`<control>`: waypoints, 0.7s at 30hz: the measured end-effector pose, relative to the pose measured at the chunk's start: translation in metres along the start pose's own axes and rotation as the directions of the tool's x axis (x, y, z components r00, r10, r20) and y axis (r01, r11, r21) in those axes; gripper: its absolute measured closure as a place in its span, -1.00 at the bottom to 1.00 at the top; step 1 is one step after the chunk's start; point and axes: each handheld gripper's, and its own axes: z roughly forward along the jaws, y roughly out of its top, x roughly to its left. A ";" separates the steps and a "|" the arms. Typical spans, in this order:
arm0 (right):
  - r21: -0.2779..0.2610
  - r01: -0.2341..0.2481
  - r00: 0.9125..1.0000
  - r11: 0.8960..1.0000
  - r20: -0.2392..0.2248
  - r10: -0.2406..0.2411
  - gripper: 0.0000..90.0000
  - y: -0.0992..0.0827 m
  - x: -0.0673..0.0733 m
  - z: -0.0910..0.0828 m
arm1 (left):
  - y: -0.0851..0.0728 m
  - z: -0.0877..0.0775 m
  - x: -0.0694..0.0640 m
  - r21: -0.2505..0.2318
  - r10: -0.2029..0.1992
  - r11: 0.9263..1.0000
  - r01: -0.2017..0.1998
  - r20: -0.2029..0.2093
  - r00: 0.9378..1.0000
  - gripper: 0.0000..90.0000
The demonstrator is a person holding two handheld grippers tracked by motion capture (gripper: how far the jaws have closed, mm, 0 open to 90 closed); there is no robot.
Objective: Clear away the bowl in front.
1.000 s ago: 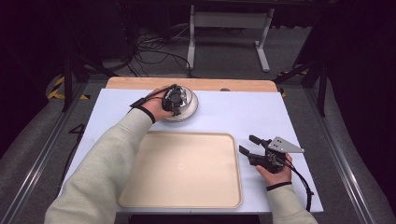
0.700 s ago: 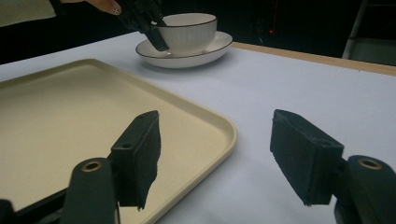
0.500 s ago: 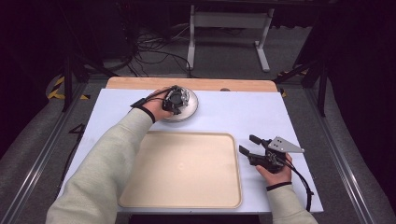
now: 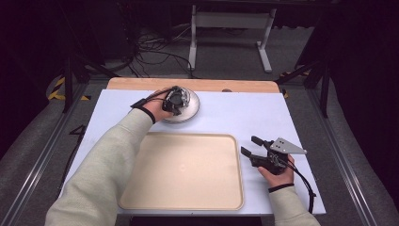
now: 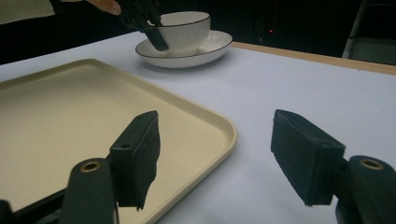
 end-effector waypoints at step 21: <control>-0.001 0.004 1.000 1.000 -0.001 -0.004 -0.25 0.000 0.000 0.000 | 0.001 -0.037 -0.004 -0.010 0.003 1.000 -0.003 -0.004 1.000 0.85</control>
